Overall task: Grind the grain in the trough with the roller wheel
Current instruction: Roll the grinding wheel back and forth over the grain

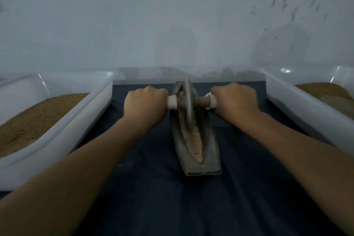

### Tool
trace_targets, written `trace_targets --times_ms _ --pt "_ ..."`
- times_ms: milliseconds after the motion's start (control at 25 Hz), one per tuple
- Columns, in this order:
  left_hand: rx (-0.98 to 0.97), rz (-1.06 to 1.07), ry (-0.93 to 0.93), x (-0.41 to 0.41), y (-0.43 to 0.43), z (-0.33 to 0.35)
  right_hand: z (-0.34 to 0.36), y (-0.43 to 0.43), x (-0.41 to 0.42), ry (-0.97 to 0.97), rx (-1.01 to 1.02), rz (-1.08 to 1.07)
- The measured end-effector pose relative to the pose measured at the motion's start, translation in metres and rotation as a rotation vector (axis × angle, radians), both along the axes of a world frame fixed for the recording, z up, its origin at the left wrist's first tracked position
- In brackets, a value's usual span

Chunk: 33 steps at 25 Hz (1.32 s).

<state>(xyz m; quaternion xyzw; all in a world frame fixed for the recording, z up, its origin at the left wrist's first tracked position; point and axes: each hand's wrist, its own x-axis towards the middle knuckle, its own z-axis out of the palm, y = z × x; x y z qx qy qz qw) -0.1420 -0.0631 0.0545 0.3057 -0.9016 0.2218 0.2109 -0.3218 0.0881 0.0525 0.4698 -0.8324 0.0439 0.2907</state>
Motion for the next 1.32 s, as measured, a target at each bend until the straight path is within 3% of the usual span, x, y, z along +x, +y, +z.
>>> trace_targets --times_ms 120,280,400,560,720,920,1000,1080,1200,1320 --pt "0.091 -0.005 -0.044 -0.013 -0.009 0.011 0.007 -0.012 -0.008 -0.105 0.041 -0.008" --pt "-0.152 -0.213 0.036 0.032 0.017 -0.005 -0.011 0.048 0.014 0.129 -0.126 0.172" --pt "-0.164 -0.233 0.089 0.044 0.024 -0.006 -0.01 0.058 0.013 0.203 -0.17 0.226" --pt "-0.071 -0.039 0.065 0.008 0.004 -0.011 -0.005 0.011 0.007 0.093 -0.023 0.031" --pt "-0.001 -0.023 0.018 -0.007 -0.005 0.002 0.002 -0.003 -0.005 -0.086 0.038 -0.022" --pt "-0.174 -0.26 0.094 0.046 0.017 -0.009 -0.002 0.057 0.016 0.249 -0.175 0.242" --pt "-0.156 -0.248 0.096 0.043 0.015 -0.012 -0.008 0.054 0.015 0.215 -0.164 0.225" --pt "-0.131 -0.108 0.061 0.024 0.007 -0.014 -0.01 0.03 0.01 0.152 -0.08 0.107" --pt "-0.054 -0.018 0.005 -0.016 -0.009 0.006 0.0 -0.008 -0.005 -0.077 0.01 -0.026" --pt "-0.01 -0.052 -0.052 -0.016 -0.011 0.011 0.002 -0.003 -0.01 -0.138 0.05 0.024"
